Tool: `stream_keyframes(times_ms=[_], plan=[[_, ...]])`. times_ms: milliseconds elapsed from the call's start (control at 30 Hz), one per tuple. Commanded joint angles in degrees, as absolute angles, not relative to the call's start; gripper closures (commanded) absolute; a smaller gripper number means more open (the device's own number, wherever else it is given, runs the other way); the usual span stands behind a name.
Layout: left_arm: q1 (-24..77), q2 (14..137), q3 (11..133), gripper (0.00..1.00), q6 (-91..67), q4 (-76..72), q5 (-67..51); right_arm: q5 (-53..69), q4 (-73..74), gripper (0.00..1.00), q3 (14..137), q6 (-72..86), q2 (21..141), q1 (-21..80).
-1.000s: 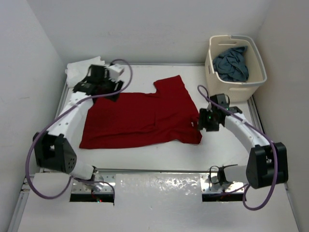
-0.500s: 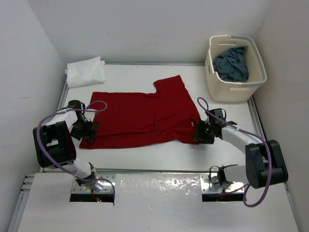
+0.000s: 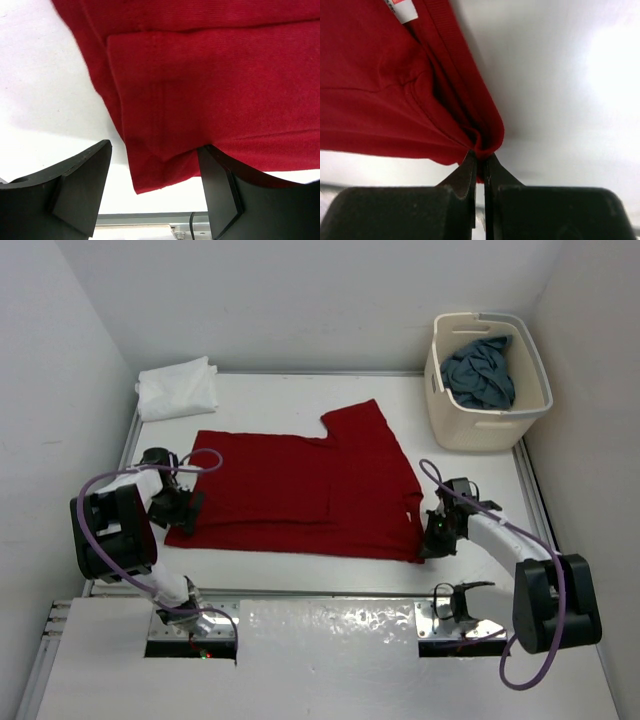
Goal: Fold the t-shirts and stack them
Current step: Fold the flattened tshirt in 1/3 of the way
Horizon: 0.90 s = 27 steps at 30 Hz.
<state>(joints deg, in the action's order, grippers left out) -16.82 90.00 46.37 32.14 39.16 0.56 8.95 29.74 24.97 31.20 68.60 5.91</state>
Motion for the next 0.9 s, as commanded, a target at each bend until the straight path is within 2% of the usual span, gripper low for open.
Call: stream_keyframes(times_ms=[0, 67, 300, 333, 367, 400, 500, 600, 733, 867], plan=[[-16.8, 91.7, 43.9, 0.33, 34.0, 34.5, 5.1, 9.3, 41.0, 1.00, 26.8, 26.6, 68.1, 5.4], [-16.8, 91.6, 44.6, 0.33, 34.4, 35.2, 5.4, 10.7, 43.3, 1.00, 27.6, 26.5, 68.5, 5.2], [-17.7, 89.6, 50.3, 0.32, 36.2, 41.7, 2.6, 4.3, 47.5, 1.00, 30.8, 25.3, 68.0, 1.1], [-17.9, 89.0, 51.5, 0.32, 36.6, 43.5, 0.6, 3.5, 47.6, 0.96, 30.9, 25.1, 67.9, 1.1], [-17.9, 88.1, 53.9, 0.31, 37.1, 44.5, -0.6, 3.3, 47.7, 0.83, 31.1, 24.7, 68.1, 1.1], [-18.0, 87.5, 55.2, 0.31, 38.7, 46.7, -4.1, 3.5, 47.7, 0.63, 31.5, 24.4, 68.4, 1.1], [-17.9, 85.3, 60.5, 0.30, 43.5, 50.0, -9.8, 3.7, 48.8, 0.36, 32.9, 23.2, 70.0, 1.1], [-17.9, 82.7, 64.3, 0.30, 50.5, 54.9, -14.3, 3.4, 49.6, 0.28, 34.9, 22.4, 68.9, 1.1], [-15.4, 79.6, 62.9, 0.44, 64.9, 58.9, -18.5, 3.1, 49.7, 0.25, 38.7, 21.7, 65.8, 1.1], [-8.5, 80.6, 55.6, 0.41, 58.8, 43.1, -6.3, 4.5, 48.5, 0.27, 41.3, 20.4, 66.8, 1.1]])
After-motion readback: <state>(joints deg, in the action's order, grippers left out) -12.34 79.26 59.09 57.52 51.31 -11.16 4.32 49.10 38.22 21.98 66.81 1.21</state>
